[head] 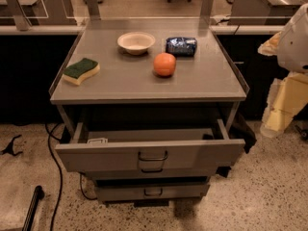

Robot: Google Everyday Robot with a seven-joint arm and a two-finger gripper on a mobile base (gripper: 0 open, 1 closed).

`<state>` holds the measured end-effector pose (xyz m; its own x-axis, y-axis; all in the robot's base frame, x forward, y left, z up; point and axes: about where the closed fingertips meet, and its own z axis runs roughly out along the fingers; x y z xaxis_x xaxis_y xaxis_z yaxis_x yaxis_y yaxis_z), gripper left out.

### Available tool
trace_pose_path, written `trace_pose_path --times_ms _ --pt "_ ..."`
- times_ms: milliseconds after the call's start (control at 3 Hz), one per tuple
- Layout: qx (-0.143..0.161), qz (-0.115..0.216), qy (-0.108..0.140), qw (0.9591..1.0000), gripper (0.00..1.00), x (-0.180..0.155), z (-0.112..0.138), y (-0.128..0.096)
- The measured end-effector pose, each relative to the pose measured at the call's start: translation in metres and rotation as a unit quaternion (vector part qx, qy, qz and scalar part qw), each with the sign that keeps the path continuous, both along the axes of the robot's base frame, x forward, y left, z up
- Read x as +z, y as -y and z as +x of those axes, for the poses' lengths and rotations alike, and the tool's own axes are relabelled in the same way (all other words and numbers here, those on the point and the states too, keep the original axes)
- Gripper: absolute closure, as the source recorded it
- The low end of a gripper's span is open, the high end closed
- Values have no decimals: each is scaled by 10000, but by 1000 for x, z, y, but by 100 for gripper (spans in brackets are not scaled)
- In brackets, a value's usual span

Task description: Close top drawer

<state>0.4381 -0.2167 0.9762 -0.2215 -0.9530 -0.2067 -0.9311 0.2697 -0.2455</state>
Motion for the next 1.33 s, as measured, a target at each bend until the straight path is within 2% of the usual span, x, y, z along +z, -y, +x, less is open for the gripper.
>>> trace_pose_path --times_ms 333,667,1000,1333 --pt "0 0 0 10000 0 0 0 0" --pt "0 0 1 10000 7 0 0 0" --pt "1 1 19 10000 31 0 0 -1" --pt "17 86 6 10000 54 -20 -5 -3"
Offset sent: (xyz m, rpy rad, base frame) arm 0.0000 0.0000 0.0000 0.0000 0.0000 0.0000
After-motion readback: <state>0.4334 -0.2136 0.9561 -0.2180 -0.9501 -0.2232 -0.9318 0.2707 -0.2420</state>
